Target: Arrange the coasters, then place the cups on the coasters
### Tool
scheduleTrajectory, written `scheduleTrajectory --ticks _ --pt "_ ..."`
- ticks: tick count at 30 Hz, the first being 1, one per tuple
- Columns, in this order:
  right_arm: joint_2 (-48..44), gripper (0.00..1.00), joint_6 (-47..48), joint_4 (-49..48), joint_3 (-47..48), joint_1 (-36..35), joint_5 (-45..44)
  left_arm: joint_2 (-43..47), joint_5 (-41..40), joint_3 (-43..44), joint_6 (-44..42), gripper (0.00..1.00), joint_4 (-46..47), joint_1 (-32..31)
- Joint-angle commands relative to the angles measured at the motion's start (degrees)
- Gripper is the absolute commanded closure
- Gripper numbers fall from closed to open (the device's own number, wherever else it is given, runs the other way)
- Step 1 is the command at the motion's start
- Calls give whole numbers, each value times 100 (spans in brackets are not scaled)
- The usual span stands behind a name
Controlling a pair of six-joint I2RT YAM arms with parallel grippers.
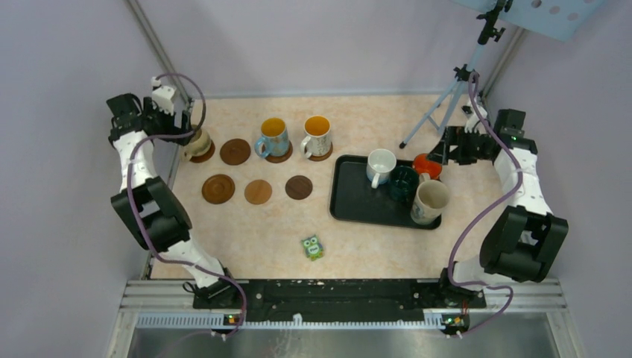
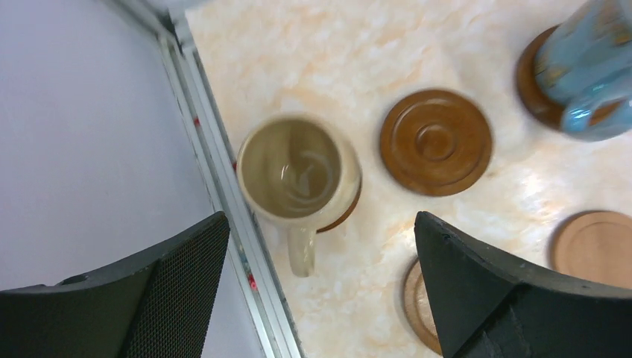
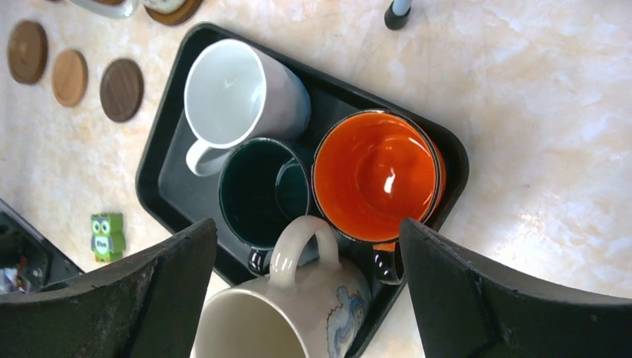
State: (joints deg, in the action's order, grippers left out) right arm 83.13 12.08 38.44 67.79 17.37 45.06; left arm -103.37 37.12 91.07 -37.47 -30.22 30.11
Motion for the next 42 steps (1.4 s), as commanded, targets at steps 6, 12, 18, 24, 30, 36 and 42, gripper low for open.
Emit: scheduleTrajectory --ticks 6,12,18,24,30,36,42 --pt "393 9 787 1024 720 -658 -1059 1568 449 -577 318 1 -221 -1056" --pt "617 9 966 1273 743 -1103 -1358 2235 504 -1173 653 1 -102 -1716" --pt "709 9 1037 1441 796 -1427 -1221 2480 696 -1352 959 1 -113 -2004" --pt "846 9 1204 1627 845 -1701 -1114 2507 816 -1510 1117 1 -68 -2183" --pt "881 9 1359 1825 896 -2001 -838 2514 960 -1737 1405 2 99 -2414" --pt "832 9 1477 2045 1009 -2031 -284 2435 685 -2118 1876 5 493 -3444" --pt "799 9 1694 2321 1030 -2083 -107 2087 85 -2251 2462 10 1049 -4792"
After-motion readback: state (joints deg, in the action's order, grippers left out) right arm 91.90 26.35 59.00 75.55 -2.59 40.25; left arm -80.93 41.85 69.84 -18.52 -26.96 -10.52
